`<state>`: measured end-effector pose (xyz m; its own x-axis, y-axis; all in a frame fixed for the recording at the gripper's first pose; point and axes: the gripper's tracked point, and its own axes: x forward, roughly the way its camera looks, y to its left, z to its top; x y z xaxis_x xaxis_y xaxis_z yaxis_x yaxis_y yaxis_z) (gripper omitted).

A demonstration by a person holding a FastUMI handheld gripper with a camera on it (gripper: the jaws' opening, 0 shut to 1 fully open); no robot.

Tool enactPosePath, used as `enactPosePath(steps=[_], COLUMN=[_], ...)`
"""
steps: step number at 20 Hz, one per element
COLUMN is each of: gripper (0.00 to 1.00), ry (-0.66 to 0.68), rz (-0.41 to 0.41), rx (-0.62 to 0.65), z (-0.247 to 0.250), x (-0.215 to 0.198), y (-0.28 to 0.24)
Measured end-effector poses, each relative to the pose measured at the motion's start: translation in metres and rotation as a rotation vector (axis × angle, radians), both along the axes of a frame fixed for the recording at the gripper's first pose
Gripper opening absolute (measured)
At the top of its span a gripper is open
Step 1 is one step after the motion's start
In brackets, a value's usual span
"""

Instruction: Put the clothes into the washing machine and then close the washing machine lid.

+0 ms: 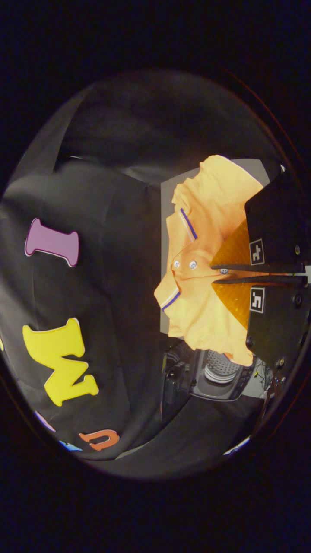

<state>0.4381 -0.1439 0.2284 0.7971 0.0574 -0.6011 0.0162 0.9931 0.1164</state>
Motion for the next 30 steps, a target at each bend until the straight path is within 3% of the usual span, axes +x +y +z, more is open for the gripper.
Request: enactPosePath(steps=[12,30], gripper=[0.06,0.06], ry=[-0.098,-0.129], rz=[0.080,0.341], rx=[-0.059,-0.052], z=[0.065,0.087], x=[-0.003,0.009], y=[0.060,0.235])
